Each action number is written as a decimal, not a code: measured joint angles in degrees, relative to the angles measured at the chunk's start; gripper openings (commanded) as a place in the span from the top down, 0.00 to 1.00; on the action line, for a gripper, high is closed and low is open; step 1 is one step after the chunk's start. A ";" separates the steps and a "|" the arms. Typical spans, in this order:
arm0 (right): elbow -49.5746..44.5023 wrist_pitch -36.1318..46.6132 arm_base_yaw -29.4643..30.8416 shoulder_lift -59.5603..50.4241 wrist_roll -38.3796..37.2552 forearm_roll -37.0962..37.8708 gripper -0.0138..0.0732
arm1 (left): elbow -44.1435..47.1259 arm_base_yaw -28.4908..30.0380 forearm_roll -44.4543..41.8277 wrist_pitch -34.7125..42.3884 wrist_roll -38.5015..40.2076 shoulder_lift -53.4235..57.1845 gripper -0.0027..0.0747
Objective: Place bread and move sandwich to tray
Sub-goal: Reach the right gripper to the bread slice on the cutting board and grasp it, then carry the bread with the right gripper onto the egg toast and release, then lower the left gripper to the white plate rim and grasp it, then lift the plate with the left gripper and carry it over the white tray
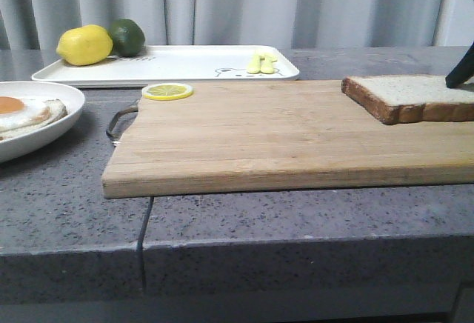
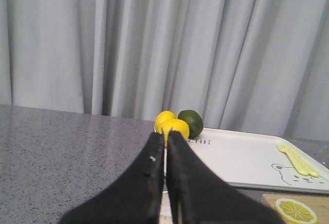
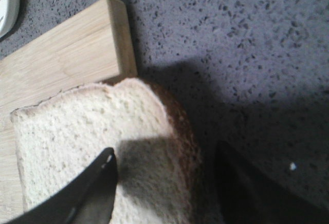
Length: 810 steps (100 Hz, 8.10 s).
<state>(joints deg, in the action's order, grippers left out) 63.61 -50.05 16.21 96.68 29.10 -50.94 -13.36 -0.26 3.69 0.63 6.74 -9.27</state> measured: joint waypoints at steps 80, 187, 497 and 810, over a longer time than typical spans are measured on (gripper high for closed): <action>4.68 -9.40 -4.18 -5.68 1.33 -11.81 0.91 | 0.00 0.00 0.00 0.00 0.00 0.00 0.99; 18.80 20.31 -56.41 16.42 9.21 -45.45 0.90 | 0.00 0.00 0.00 0.00 0.00 0.00 0.99; 19.75 8.92 -55.29 -0.36 30.55 -19.63 0.91 | -30.01 4.68 -3.69 -41.41 7.05 -54.57 0.49; 19.75 5.03 -55.29 -26.09 29.75 -15.77 0.91 | -96.59 -3.60 31.47 -42.35 -6.74 -114.26 0.99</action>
<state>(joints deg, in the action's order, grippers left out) 83.36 -45.02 -39.08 70.59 58.85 -66.72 -109.95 -3.86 35.16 -41.72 0.00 -123.54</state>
